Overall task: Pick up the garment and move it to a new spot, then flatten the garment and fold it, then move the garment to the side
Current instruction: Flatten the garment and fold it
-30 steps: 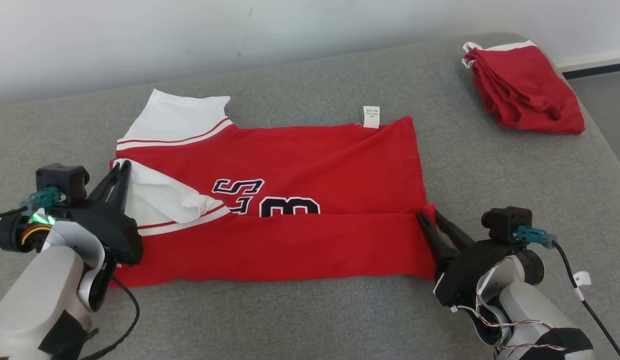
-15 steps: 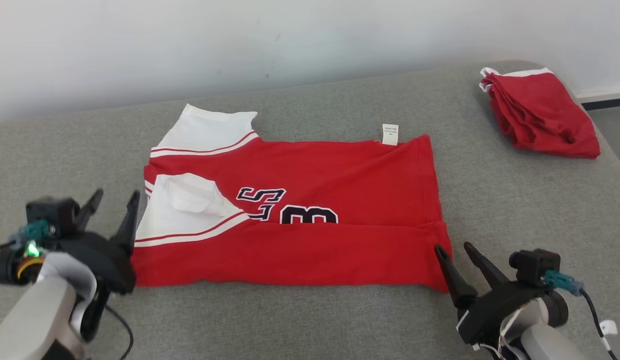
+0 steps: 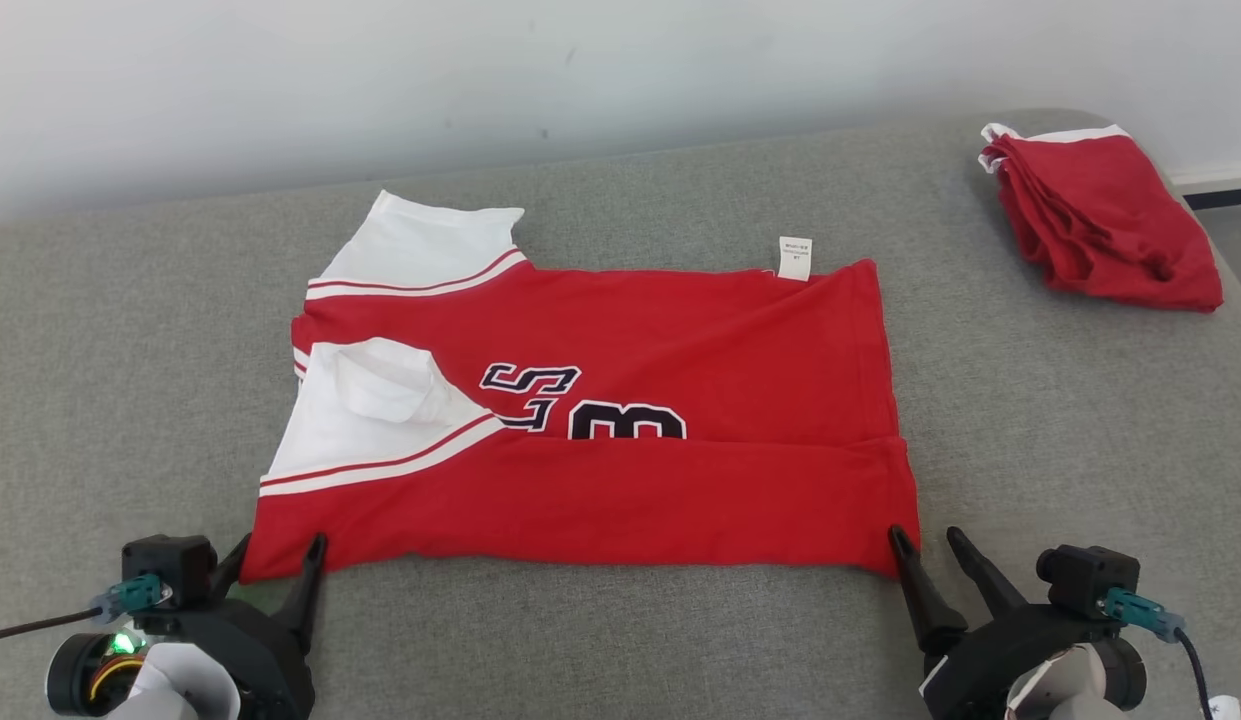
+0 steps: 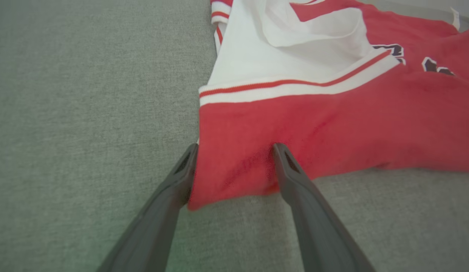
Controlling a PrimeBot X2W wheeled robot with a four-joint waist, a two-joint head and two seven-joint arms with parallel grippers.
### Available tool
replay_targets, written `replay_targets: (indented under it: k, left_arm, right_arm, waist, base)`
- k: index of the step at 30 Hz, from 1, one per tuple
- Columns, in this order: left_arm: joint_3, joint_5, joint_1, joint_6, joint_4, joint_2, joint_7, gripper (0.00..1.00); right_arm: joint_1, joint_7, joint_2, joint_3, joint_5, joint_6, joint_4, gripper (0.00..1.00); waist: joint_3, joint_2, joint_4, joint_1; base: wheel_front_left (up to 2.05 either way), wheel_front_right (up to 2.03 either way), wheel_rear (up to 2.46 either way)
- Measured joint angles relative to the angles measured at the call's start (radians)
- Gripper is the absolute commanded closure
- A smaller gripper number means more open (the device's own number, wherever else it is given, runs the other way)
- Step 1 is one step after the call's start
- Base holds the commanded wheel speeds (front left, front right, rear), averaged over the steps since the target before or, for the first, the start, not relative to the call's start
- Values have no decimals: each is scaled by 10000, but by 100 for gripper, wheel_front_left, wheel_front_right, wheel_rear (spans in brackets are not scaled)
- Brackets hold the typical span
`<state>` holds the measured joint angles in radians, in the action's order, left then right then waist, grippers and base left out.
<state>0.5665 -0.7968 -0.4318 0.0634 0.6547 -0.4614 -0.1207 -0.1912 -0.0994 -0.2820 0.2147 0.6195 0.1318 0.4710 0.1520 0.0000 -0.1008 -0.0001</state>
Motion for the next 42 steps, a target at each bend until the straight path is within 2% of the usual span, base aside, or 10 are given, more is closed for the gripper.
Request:
replay_targets:
  k: [10,11,12,13,14,19,26,30,37,42]
  left_arm:
    - [29,-67,20,-119,-107,125,88,0]
    - [29,-67,20,-119,-107,125,88,51]
    - [29,-109,20,-121,-92,167,132,64]
    - [42,-130,20,-125,-77,201,153,92]
    - [54,-130,20,-146,-52,230,153,100]
    - [40,-245,209,-94,54,370,-35,100]
    - [50,-514,1060,-121,-123,566,-380,100]
    - [54,-616,1754,-328,-587,669,-548,100]
    - [82,-809,3057,-945,-1841,809,-663,100]
    - [113,-1012,3691,-1162,-2330,897,-713,100]
  right_arm:
    - [-168,307,529,-221,-698,2,387,0]
    - [-168,307,529,-221,-698,2,387,52]
    - [-200,351,583,-251,-696,2,481,72]
    - [-231,353,616,-253,-698,0,552,80]
    - [-258,341,639,-255,-702,0,606,100]
    - [-296,199,755,-221,-715,2,721,100]
    - [102,209,410,-437,-652,2,552,100]
    - [558,395,157,-562,-640,2,309,100]
    - [1540,834,23,-813,-575,2,-230,100]
    - [1986,1089,-84,-1108,-679,2,-474,100]
  waist:
    - [188,0,149,1]
    - [188,0,149,1]
    - [185,0,155,0]
    - [174,0,158,0]
    - [158,0,159,0]
    - [-71,0,154,0]
    - [-700,0,224,0]
    - [-1073,0,333,0]
    - [-1499,-2,689,-1]
    - [-1626,-2,981,0]
  base:
    - [0,0,0]
    - [0,0,0]
    - [0,0,0]
    - [0,0,0]
    - [0,0,0]
    - [0,0,0]
    - [0,0,0]
    - [0,0,0]
    - [0,0,0]
    - [0,0,0]
